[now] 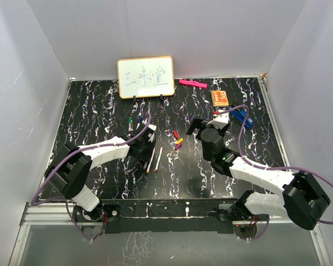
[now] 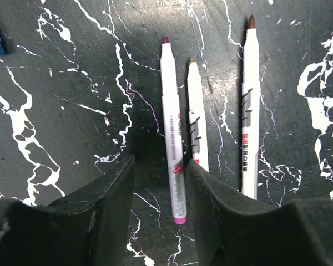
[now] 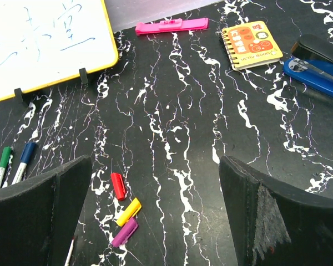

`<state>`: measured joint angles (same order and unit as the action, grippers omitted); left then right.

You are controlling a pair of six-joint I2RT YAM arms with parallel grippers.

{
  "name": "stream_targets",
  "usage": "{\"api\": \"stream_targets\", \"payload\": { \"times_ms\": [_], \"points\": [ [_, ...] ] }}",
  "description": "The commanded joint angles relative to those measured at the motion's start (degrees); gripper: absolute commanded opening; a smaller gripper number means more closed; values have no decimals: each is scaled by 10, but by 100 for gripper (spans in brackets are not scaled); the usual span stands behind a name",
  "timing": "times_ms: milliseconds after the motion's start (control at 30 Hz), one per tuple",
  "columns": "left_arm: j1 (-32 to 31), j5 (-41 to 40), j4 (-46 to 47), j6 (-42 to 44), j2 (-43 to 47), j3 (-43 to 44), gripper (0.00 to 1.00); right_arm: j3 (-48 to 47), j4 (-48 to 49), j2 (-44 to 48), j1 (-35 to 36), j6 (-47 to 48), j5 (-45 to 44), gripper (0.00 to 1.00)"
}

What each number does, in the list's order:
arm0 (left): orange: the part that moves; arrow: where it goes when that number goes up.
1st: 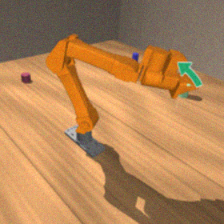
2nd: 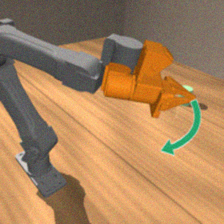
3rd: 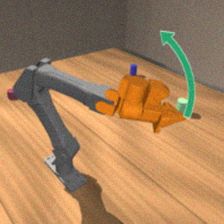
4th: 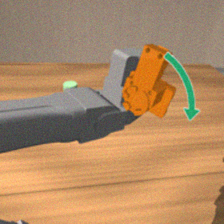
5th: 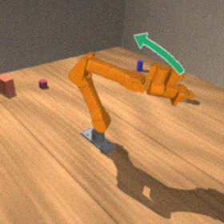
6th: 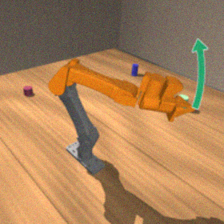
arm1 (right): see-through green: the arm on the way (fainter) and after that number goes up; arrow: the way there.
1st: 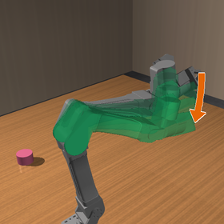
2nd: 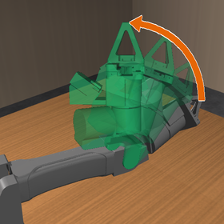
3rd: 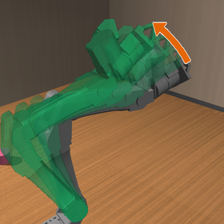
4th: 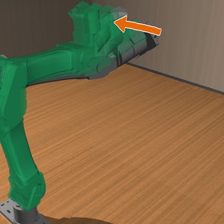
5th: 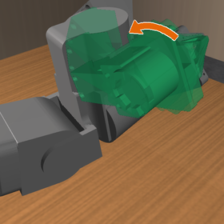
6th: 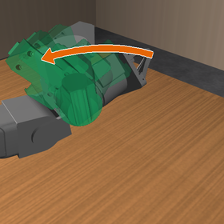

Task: Insert the pens into the pen caps

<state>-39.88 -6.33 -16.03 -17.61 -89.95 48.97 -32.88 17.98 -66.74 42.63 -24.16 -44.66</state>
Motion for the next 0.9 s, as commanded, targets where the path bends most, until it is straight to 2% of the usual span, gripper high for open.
{"api": "stream_targets", "payload": {
  "times_ms": [0,400,600,867],
  "points": [
    [-4,1,0,-2,-6,-3,41,-23,13,0,-1,-7,-8,97],
    [-4,-25,-40,5,-47,17,41,-23,7,2,-2,-15,-3,97],
    [-3,-45,-110,25,-96,52,40,-23,-3,3,-1,-27,-5,97],
    [4,-18,-122,27,-119,56,39,-26,-19,0,-1,-35,-17,97]
  ]
}}
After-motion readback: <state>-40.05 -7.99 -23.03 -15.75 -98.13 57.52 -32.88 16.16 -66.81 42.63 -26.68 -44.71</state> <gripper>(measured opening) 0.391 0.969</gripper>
